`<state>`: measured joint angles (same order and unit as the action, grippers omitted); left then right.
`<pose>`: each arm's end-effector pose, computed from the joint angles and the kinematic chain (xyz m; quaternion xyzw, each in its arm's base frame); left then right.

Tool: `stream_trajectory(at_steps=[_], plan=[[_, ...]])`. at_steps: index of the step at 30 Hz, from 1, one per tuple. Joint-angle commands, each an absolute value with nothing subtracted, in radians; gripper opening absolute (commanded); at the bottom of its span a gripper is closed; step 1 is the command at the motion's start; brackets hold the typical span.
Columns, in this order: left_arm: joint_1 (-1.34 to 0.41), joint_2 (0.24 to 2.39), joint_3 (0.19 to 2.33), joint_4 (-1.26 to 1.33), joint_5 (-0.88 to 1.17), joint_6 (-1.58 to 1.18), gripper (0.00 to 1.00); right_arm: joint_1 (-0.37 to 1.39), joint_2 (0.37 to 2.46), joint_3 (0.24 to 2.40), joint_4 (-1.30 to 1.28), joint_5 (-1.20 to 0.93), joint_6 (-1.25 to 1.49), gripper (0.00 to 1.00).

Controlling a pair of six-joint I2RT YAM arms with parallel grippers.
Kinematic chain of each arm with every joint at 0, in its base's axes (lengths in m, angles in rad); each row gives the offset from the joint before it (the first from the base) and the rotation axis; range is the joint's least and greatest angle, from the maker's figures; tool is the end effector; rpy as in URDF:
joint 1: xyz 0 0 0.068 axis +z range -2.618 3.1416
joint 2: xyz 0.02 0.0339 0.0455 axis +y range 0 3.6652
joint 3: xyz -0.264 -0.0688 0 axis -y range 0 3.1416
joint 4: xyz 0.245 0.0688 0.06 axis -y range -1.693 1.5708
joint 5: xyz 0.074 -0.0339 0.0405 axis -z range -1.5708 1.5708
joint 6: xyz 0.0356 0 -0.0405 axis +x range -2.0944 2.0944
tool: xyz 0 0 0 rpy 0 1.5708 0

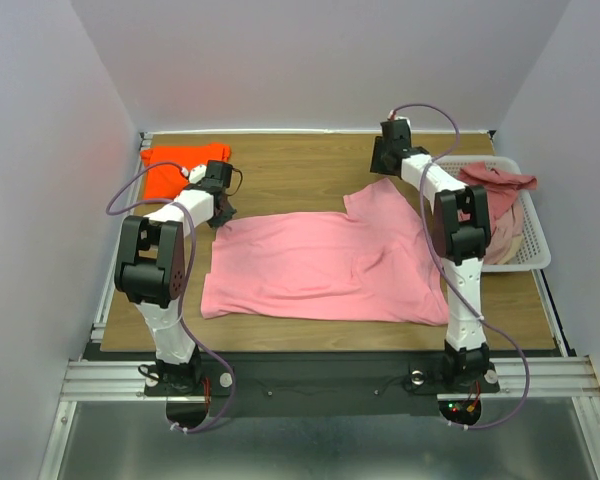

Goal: Fold and stack the t-shirts
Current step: Fold the tshirt

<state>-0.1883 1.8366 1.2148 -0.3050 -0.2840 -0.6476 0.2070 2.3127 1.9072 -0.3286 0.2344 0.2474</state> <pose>0.3834 -0.0629 0.1878 -0.2574 0.9042 -0.0045 0.3408 0.5183 0.1004 0.1938 0.0658 0.9063 -0.0132 0.4172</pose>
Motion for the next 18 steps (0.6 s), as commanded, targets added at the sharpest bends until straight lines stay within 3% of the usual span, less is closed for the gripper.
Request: stream_trajectory(at_steps=[1, 18], plan=[[-0.192, 1.818, 1.224, -0.299, -0.298, -0.63, 0.0, 0.21, 2.388, 1.994, -0.298, 0.291, 0.221, 0.5], [-0.192, 1.829, 1.215, -0.296, -0.293, -0.637, 0.0, 0.216, 2.313, 1.818, -0.298, 0.302, 0.229, 0.39]])
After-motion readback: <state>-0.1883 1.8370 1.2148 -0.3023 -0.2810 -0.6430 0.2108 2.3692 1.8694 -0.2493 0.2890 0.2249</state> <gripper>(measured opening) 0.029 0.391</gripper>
